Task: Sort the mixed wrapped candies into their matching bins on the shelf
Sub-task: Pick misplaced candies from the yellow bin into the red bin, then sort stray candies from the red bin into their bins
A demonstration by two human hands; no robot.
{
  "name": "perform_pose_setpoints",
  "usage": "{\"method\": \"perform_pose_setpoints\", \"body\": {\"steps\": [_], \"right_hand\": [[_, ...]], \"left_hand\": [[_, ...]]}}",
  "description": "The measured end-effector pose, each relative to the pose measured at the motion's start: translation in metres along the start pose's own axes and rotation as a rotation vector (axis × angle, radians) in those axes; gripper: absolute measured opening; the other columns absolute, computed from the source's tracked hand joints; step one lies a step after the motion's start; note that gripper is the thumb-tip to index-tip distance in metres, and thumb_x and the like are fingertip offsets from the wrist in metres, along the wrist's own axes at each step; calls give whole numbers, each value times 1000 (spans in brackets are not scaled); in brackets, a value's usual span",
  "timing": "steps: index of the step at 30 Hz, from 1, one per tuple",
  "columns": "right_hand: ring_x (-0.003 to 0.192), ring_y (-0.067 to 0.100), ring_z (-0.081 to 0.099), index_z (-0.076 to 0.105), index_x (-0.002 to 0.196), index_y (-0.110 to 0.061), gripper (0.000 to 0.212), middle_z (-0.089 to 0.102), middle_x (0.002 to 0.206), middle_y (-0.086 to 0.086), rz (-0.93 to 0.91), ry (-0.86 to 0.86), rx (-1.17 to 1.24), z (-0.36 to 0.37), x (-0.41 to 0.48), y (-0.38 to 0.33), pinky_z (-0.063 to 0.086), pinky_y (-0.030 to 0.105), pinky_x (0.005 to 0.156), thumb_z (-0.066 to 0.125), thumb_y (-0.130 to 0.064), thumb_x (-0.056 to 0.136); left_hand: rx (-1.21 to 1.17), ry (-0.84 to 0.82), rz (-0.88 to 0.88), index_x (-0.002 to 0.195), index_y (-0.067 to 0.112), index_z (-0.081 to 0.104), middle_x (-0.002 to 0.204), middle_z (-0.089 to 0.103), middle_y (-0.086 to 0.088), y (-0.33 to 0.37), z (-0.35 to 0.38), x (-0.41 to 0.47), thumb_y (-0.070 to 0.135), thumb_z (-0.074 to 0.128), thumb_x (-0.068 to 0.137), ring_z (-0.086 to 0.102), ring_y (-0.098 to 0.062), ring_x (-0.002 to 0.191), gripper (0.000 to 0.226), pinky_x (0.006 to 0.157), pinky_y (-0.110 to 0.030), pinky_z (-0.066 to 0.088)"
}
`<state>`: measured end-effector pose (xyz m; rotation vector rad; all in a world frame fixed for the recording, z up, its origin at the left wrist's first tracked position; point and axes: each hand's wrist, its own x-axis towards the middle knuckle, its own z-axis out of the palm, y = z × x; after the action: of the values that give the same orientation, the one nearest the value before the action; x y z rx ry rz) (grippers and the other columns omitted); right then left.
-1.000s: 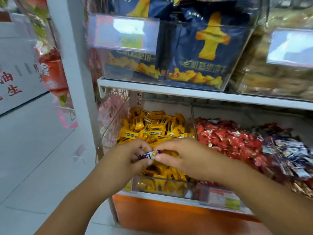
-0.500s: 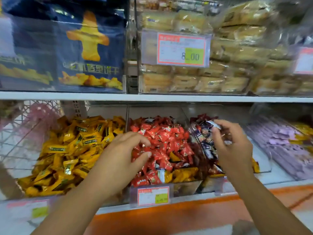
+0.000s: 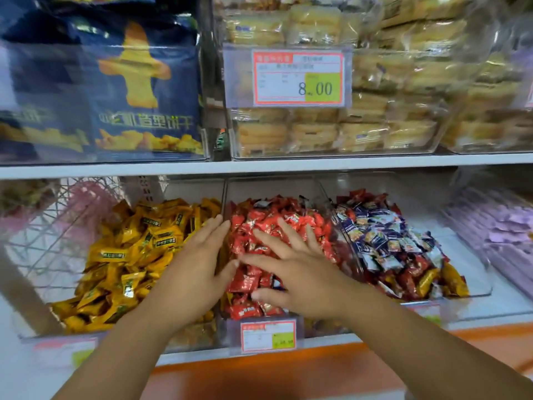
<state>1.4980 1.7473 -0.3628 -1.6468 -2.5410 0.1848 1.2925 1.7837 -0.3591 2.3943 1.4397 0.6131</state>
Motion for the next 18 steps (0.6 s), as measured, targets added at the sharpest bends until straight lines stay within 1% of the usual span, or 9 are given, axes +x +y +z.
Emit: {"method": "perform_pose_setpoints", "body": {"steps": [1,3,6,9,11,13,15,17,18], "right_hand": [[144,25,-28,14,146,-53,62,-17,158,-19,31,-40,-25,-1,11,4,-20,60,110,37,-68,91],[146,28,-21,13,146,-56,64,-16,158,-19,113,-78,-11,-1,33,12,-15,62,112,35,-72,88],[147,30,-10,11,143,-61,66,-8,161,-14,244,-83,7,-2,56,21,-8,59,115,38,-76,85],[148,31,-3,11,143,-62,70,1,162,-6,332,-78,29,-6,62,26,-1,56,117,41,-78,82],[148,31,1,14,143,-61,71,3,162,-6,333,-57,47,-10,57,26,5,54,118,48,-74,82],[148,29,5,23,142,-60,71,-1,162,-11,296,-9,96,-17,46,25,15,50,118,58,-68,80],[148,23,7,31,138,-61,70,-1,160,-18,265,29,171,-26,30,23,22,47,117,67,-60,78],[146,17,13,36,136,-60,66,7,159,-20,239,64,169,-34,11,20,27,45,116,70,-54,80],[145,14,19,40,135,-57,61,16,158,-19,229,92,151,-37,2,18,28,43,115,69,-49,82]], "left_hand": [[-11,-23,-4,154,29,10,159,-3,19,-3,1,-3,44,51,94,3,0,146,74,113,-17,7],[-33,-45,5,154,32,7,157,-10,25,-7,2,-7,46,48,95,1,2,145,74,114,-18,8],[-67,-50,19,153,37,4,154,-14,32,-10,3,-13,52,44,94,-1,5,144,74,119,-25,12],[-108,-55,37,152,42,4,151,-14,37,-13,4,-17,66,35,84,-3,8,143,78,120,-26,12],[-139,-52,41,151,44,8,152,-10,38,-14,2,-17,72,32,77,-1,8,143,83,120,-29,14],[-157,-57,42,151,45,10,152,-8,38,-14,1,-17,73,33,76,0,9,143,83,120,-31,17],[-155,-68,47,151,45,10,152,-8,38,-14,0,-18,74,36,76,0,9,143,84,120,-33,18],[-131,-87,51,151,44,8,153,-9,36,-16,-1,-18,75,38,76,-3,8,143,86,120,-35,18],[-114,-101,54,151,44,7,154,-10,34,-17,-2,-18,75,40,77,-5,7,144,87,121,-36,16]]}}
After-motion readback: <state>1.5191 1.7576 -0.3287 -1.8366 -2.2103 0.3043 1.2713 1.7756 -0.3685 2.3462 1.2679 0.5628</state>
